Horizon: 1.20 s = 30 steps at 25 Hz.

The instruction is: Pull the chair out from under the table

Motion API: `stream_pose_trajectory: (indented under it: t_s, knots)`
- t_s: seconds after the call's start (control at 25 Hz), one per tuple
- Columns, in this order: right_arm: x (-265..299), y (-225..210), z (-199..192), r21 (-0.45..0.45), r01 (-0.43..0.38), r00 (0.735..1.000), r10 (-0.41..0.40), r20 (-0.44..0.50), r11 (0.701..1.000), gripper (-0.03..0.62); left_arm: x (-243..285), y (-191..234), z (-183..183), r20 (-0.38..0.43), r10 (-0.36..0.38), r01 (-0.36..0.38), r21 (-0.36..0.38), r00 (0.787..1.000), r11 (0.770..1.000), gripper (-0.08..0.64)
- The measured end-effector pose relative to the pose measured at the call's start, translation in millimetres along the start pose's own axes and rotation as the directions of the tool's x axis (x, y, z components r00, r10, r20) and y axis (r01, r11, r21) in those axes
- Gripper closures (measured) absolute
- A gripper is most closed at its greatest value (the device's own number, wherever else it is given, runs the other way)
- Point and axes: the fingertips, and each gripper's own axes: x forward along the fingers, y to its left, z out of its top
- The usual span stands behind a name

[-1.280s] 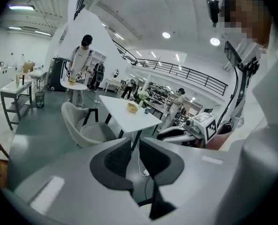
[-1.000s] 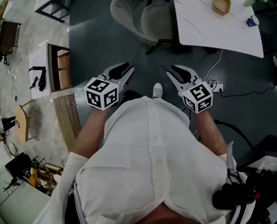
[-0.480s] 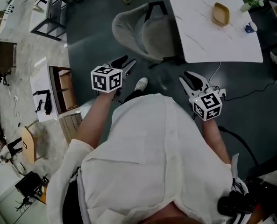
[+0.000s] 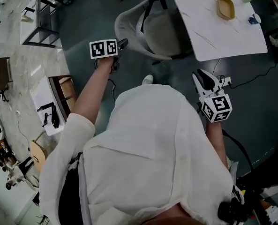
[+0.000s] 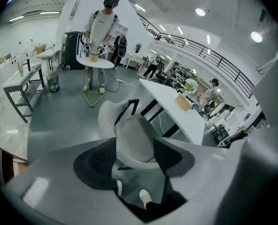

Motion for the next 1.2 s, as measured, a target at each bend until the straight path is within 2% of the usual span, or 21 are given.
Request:
stream_pose_trajectory:
  t_s: [0.36,0.68,0.92,0.96,1.08,1.2]
  knots:
    - [4.6,27.7,-27.1,0.119,0.16,0.987,-0.159,-0.018,0.98,0.511,64.5,86.8,9.6,-0.154,0.073,-0.08,-0.038,0.985,0.996,0.298]
    - [-8.8,17.7,-41.6,0.182,0.241,0.97,-0.235,-0.056,0.953,0.511,108.2,108.0,7.8,-0.245,0.098,-0.129,-0.113,0.965,0.985,0.295]
    - [-10.8,16.2,-47.4,0.205,0.26,0.965,-0.25,-0.074,0.943,0.511,129.2,110.1,-1.1,-0.295,0.091,-0.14,-0.151,0.951,0.979,0.299]
    - [-10.5,17.4,-48.1,0.207,0.259,0.966,-0.248,-0.078,0.943,0.511,131.2,108.9,-1.9,-0.297,0.089,-0.14,-0.154,0.951,0.978,0.313]
    - [-8.9,19.1,-48.3,0.207,0.251,0.967,-0.239,-0.084,0.946,0.511,134.6,104.2,-2.2,-0.292,0.095,-0.146,-0.158,0.952,0.977,0.415]
    - [-6.3,17.0,-47.5,0.207,0.251,0.968,-0.237,-0.086,0.946,0.511,137.1,104.1,-2.7,-0.289,0.103,-0.153,-0.156,0.952,0.976,0.436]
